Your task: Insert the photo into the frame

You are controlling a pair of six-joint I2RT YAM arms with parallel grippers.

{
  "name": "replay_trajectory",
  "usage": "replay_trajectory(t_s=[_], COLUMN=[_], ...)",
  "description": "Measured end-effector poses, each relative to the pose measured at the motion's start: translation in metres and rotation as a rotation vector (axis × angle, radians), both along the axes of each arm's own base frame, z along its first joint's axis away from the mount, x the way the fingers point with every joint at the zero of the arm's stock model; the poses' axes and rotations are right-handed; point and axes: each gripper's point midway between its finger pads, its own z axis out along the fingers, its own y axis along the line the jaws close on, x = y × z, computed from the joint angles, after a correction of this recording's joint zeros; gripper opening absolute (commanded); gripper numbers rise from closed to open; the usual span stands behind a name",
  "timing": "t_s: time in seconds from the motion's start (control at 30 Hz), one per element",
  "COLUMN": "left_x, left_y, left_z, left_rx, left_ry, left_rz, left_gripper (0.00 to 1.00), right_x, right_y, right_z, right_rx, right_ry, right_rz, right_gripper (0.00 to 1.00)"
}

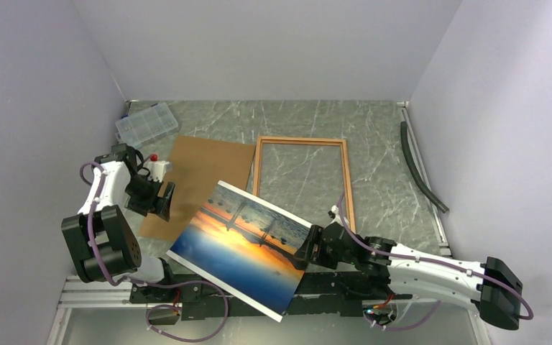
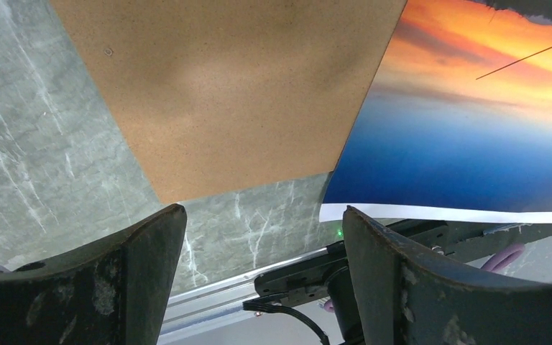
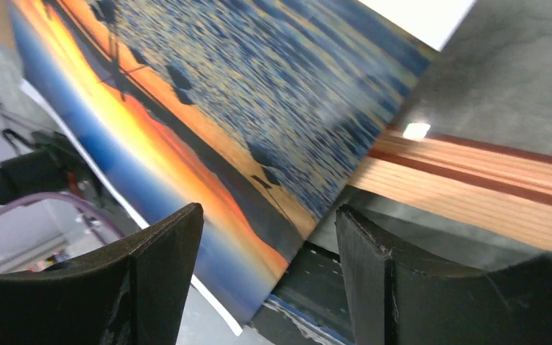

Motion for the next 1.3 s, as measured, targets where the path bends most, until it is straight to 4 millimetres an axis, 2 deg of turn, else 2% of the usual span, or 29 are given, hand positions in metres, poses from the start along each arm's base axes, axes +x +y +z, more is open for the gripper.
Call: replay_trajectory(t_s=[0.17,0.4,0.77,0.93,1.0,1.1,1.17,1.23,1.3], left_x=[-0.001,0.000,0.000,-0.003,-0.004,-0.004,-0.004,-0.004,-0.005], left_y=[0.002,0.005,0.007,0.008,0.009,0.009,0.009,0.009,0.009], left_z=[-0.005,-0.012,-0.013,-0.017,-0.017,-0.017,-0.017,-0.017,-0.017], left_rx=[0.015,0.031,0.039,0.049,0.052,0.052,0.052,0.052,0.052], left_ry=[0.009,0.021,0.020,0.035,0.039,0.039,0.039,0.040,0.041], left_rz=[-0.002,-0.004,-0.005,-0.008,-0.008,-0.008,-0.008,-0.008,-0.008], left_gripper=[0.84,0.83,0.81,0.79,0.78,0.78,0.77,0.77,0.77], right_x=[0.006,0.010,0.027,0.033,0.034,0.035,0.036,0.041,0.049], right_y=[0.017,0.016,0.030,0.037,0.039,0.039,0.039,0.040,0.043], right_z=[0.002,0.003,0.039,0.044,0.039,0.028,0.026,0.035,0.060], right_rx=[0.125,0.240,0.381,0.416,0.400,0.346,0.318,0.303,0.300], right_ry=[0.004,-0.016,-0.132,-0.158,-0.158,-0.151,-0.157,-0.183,-0.242], right_rz=[-0.050,-0.112,-0.128,-0.130,-0.127,-0.119,-0.112,-0.112,-0.108], right_gripper=[0.66,0.49,0.33,0.31,0.23,0.03,0.00,0.00,0.00])
